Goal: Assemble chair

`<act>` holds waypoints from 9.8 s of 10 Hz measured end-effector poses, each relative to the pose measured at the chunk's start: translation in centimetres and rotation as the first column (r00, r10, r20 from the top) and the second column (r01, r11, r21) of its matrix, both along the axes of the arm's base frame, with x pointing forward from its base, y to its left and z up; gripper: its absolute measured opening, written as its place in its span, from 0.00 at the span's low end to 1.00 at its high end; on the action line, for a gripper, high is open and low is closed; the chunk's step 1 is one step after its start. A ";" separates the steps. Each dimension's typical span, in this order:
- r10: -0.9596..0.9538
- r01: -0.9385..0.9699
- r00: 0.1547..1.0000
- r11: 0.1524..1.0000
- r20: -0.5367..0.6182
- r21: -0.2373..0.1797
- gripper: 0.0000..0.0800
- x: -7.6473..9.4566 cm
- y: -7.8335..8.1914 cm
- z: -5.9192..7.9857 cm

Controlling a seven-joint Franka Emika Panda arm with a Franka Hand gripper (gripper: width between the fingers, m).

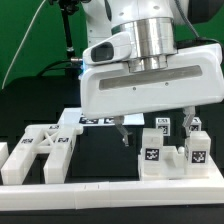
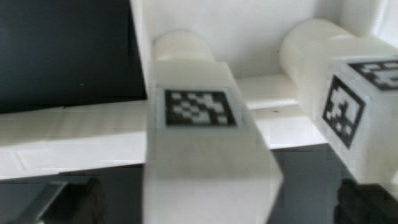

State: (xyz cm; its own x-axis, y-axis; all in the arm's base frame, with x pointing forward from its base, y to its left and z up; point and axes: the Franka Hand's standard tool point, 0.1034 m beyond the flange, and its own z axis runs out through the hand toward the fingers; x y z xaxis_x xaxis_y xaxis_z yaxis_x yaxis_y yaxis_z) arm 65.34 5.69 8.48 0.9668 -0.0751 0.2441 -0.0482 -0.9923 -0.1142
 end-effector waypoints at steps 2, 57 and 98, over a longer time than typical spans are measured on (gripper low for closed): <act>0.006 -0.003 0.995 1.000 -0.103 0.025 0.81 -0.5 -0.5 -0.5; -0.149 0.143 0.975 0.988 -0.164 -0.049 0.67 -0.6 -0.4 -1.8; -0.939 0.994 -0.112 -0.100 -0.326 -0.053 0.36 -0.8 -0.3 -2.0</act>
Offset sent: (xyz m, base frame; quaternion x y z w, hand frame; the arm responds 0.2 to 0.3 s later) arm 0.0000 0.0000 0.0000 0.0000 -0.0650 0.0000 0.9979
